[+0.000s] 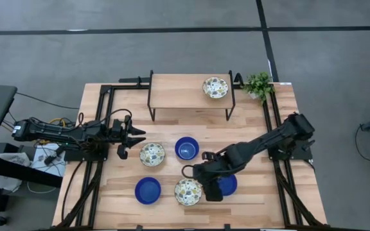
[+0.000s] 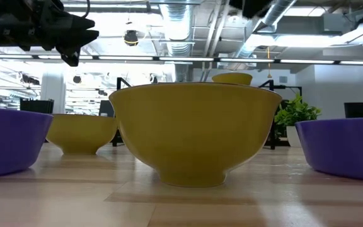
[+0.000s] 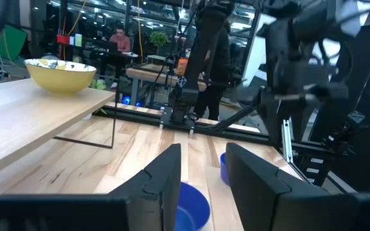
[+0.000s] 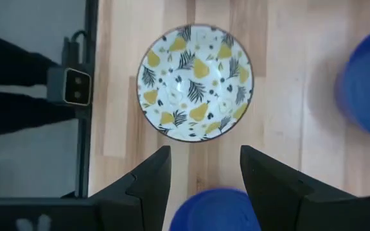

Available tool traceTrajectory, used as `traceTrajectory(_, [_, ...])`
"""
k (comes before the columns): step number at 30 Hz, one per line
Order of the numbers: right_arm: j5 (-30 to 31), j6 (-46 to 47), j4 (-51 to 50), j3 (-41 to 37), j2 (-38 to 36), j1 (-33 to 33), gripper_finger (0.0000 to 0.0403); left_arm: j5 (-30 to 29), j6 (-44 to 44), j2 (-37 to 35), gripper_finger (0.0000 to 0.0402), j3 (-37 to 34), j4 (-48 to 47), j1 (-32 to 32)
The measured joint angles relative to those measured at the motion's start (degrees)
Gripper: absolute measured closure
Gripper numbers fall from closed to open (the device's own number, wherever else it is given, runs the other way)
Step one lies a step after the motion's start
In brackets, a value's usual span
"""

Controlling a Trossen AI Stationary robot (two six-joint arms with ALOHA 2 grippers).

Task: Pick & Place Mini bowls
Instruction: Stack the bottom yellow patterned bowl on top of the other yellow patterned bowl on the shelf

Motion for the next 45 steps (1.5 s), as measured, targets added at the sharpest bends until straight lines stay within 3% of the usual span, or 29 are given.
traceTrajectory(7, [-2.4,0.2,4.3,0.0,4.8,-1.9,0.0226,0.0,0.0,0.0,0.0279,0.0,0.6,0.0])
traceTrajectory(13, [-2.3,7.3,6.0,0.0,6.3,-2.5,0.0226,0.0,0.0,0.0,0.0279,0.0,1.0,0.0])
traceTrajectory(25, [-0.6,16.4,5.6,0.0,10.7,-1.7,0.0226,0.0,0.0,0.0,0.0279,0.0,1.8,0.0])
traceTrajectory(29, [2.4,18.5,5.2,0.1,10.7,-1.7,0.0226,0.0,0.0,0.2,0.0279,0.0,2.4,0.0])
traceTrajectory(45, [5.6,20.5,6.1,-4.1,10.8,-1.7,0.0226,0.0,0.0,0.4,0.0279,0.0,2.9,0.0])
